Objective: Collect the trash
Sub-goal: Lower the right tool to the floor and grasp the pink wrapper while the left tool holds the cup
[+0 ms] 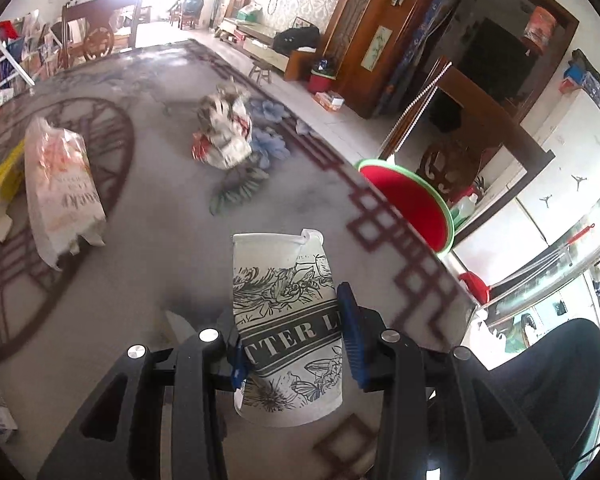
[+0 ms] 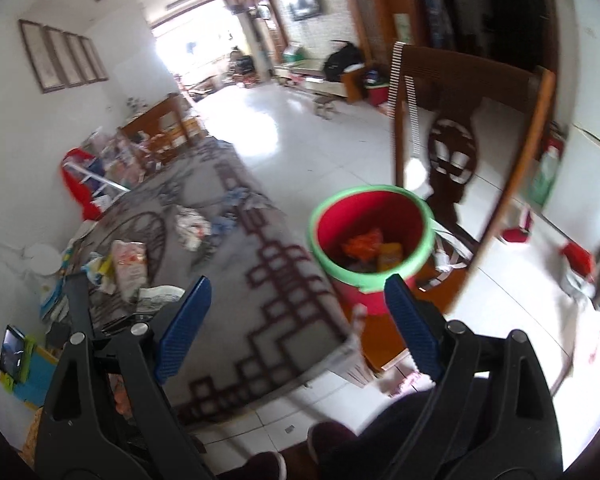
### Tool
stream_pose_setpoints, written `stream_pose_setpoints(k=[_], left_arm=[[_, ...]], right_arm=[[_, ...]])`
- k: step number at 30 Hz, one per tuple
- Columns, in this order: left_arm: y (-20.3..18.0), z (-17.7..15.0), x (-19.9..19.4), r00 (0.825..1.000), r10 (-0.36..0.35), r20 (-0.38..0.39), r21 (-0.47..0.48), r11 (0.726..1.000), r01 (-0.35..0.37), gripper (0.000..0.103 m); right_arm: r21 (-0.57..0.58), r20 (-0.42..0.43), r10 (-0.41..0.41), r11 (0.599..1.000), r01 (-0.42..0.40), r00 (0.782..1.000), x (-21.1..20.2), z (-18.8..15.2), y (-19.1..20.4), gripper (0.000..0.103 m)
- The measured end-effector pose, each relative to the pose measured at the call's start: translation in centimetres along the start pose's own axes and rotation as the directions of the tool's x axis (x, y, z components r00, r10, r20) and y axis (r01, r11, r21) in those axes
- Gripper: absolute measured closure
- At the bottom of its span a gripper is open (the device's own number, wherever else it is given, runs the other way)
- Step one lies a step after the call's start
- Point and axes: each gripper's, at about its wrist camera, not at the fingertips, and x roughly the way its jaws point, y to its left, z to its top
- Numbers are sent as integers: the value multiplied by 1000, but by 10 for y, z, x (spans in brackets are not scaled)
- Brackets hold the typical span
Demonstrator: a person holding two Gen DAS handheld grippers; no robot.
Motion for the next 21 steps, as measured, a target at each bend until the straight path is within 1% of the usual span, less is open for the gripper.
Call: stream_pose_setpoints(k=[1, 4, 7, 10, 13, 16, 18, 20, 21], left_arm=[[-1, -3, 0, 1000, -5, -4, 1, 1000, 5, 68], [-6, -7, -7, 1000, 7, 10, 40, 999, -8, 68], [0, -11, -23, 999, 17, 43, 27, 999, -18, 68], [4, -13, -32, 998, 23, 58, 16, 1000, -24, 68], [1, -10, -28, 998, 29, 58, 16, 999, -30, 68], [-8, -1, -16, 998, 12, 63, 10, 1000, -13, 68], [-19, 5, -8, 997, 8, 72, 25, 1000, -9, 68], [-28, 11, 0, 997, 1, 78, 43, 999, -4, 68], [-35, 17, 6, 997, -4, 79, 52, 999, 0, 68]], right_arm=[[12, 3, -24, 1000, 24, 1000, -5, -3, -9, 16], [58, 5, -46, 997, 46, 999, -8, -5, -28, 16], [103, -12, -55, 993, 56, 998, 2, -6, -45, 16], [130, -26, -93, 987, 96, 995, 17, -12, -62, 16], [177, -53, -145, 972, 153, 988, 38, -26, -89, 17], [220, -117, -201, 950, 223, 973, 64, -46, -126, 17], [248, -177, -244, 926, 283, 954, 88, -64, -154, 18], [289, -232, -249, 905, 311, 940, 110, -80, -177, 23], [322, -274, -249, 887, 332, 929, 127, -94, -195, 25]])
